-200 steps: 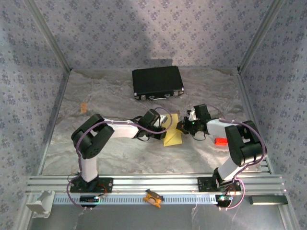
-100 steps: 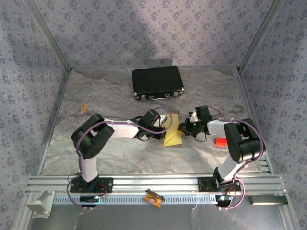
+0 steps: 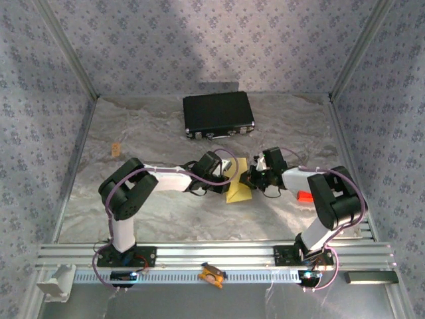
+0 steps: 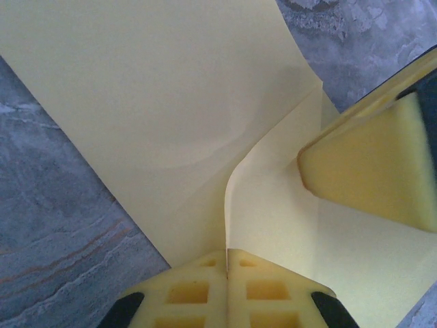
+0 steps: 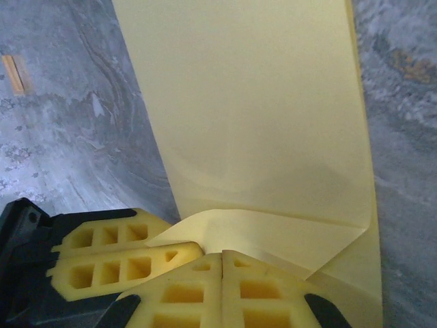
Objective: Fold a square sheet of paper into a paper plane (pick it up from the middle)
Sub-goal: Fold the triangle a second time at the center of the table.
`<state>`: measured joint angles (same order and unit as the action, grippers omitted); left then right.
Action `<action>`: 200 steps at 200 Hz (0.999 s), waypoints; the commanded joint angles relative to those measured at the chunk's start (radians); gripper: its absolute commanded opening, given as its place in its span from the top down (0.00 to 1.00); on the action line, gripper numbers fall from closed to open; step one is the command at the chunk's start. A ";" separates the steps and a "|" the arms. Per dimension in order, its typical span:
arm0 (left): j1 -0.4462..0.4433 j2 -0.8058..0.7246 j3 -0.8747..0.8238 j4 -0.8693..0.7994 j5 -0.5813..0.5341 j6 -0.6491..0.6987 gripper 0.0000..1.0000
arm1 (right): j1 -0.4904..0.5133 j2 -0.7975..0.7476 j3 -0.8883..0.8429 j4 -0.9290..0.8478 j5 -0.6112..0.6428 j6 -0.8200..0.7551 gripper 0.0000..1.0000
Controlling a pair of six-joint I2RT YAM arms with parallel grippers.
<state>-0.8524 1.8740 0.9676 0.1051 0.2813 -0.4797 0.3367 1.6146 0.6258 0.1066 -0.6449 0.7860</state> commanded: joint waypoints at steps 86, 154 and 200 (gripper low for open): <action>0.005 -0.051 0.018 -0.084 -0.017 -0.020 0.78 | -0.018 0.081 -0.045 -0.017 0.029 -0.010 1.00; 0.004 -0.185 0.010 -0.109 -0.027 -0.113 0.63 | -0.020 0.077 -0.040 -0.021 0.038 -0.006 1.00; -0.015 -0.103 0.097 -0.108 0.192 -0.128 0.84 | -0.019 0.076 -0.046 -0.017 0.047 -0.001 1.00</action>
<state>-0.8516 1.7191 0.9901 0.0036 0.3183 -0.5980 0.3233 1.6615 0.6067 0.1463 -0.6666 0.7780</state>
